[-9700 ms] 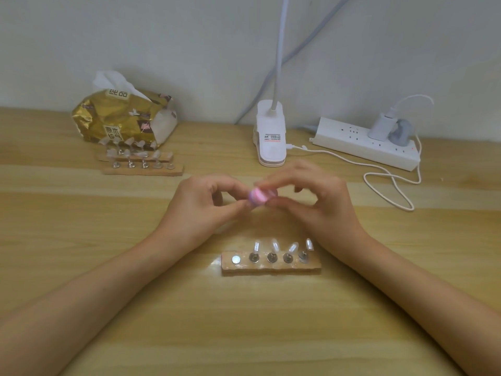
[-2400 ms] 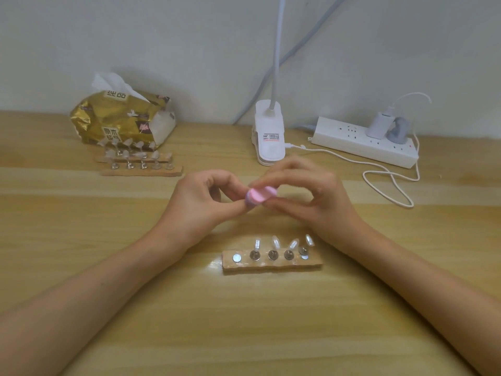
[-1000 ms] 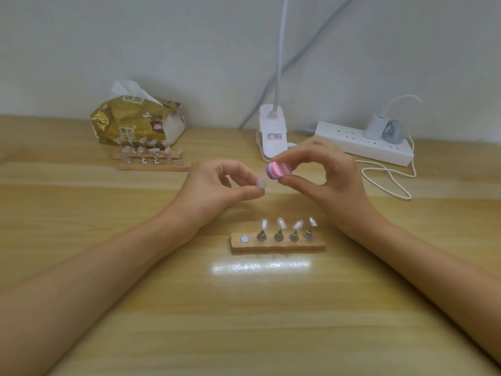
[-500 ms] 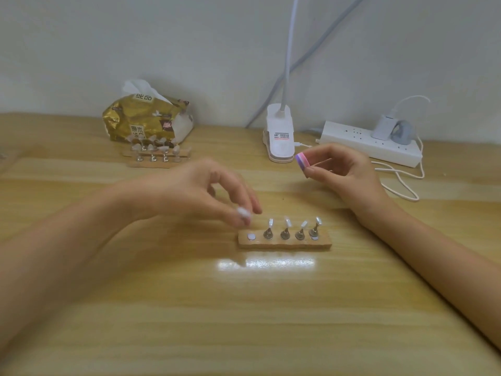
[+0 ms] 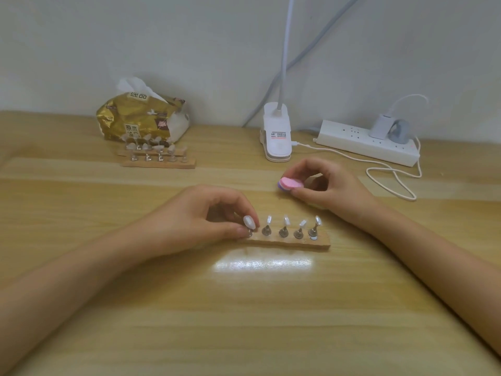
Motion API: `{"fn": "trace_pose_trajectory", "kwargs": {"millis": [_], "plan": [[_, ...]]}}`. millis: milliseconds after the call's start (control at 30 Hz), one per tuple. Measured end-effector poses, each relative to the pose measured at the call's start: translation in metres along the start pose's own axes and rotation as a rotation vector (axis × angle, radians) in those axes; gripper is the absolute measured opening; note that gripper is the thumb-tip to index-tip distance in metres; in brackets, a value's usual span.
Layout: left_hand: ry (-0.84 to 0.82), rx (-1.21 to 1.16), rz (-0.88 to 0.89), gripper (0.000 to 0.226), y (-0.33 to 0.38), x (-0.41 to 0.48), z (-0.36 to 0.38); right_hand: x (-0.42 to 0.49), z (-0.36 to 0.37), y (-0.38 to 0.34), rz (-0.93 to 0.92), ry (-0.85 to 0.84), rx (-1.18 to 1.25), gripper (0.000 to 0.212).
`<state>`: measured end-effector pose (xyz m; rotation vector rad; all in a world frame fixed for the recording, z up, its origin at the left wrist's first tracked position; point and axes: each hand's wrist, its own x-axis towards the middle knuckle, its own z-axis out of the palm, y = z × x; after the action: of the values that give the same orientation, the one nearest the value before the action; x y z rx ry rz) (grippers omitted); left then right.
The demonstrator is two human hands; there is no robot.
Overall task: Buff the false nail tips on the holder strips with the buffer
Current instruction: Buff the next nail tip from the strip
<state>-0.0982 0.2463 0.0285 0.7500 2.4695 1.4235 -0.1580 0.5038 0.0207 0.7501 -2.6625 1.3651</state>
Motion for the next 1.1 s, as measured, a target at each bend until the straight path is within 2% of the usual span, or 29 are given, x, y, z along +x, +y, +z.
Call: {"fn": "trace_pose_trajectory", "kwargs": {"millis": [100, 233, 433, 567, 633, 800, 967, 1100], "plan": [[0.052, 0.003, -0.006, 0.013, -0.001, -0.001, 0.003, 0.000, 0.000, 0.000, -0.047, -0.024, -0.094, 0.020], [0.074, 0.018, -0.002, 0.016, 0.000, -0.003, 0.006, 0.000, 0.000, 0.000, -0.049, -0.025, -0.105, 0.021], [0.159, 0.165, -0.012, 0.019, 0.004, -0.003, 0.014, 0.001, 0.000, -0.001, -0.045, -0.023, -0.127, 0.022], [0.097, 0.181, -0.077, 0.030, 0.004, -0.007, 0.003, 0.000, 0.001, -0.002, -0.052, -0.027, -0.137, 0.020], [0.061, 0.162, -0.081, 0.028, 0.004, -0.007, 0.002, 0.000, 0.001, -0.002, -0.053, -0.027, -0.145, 0.020], [0.169, 0.096, 0.006, 0.011, 0.003, -0.007, 0.015, 0.000, 0.001, -0.002, -0.052, -0.028, -0.148, 0.021], [0.207, 0.131, 0.097, 0.012, 0.004, -0.009, 0.019, 0.000, 0.000, -0.002, -0.055, -0.024, -0.135, 0.020], [0.269, 0.413, 0.253, 0.010, 0.011, -0.014, 0.022, -0.001, 0.001, -0.002, -0.063, 0.030, -0.064, 0.013]]}}
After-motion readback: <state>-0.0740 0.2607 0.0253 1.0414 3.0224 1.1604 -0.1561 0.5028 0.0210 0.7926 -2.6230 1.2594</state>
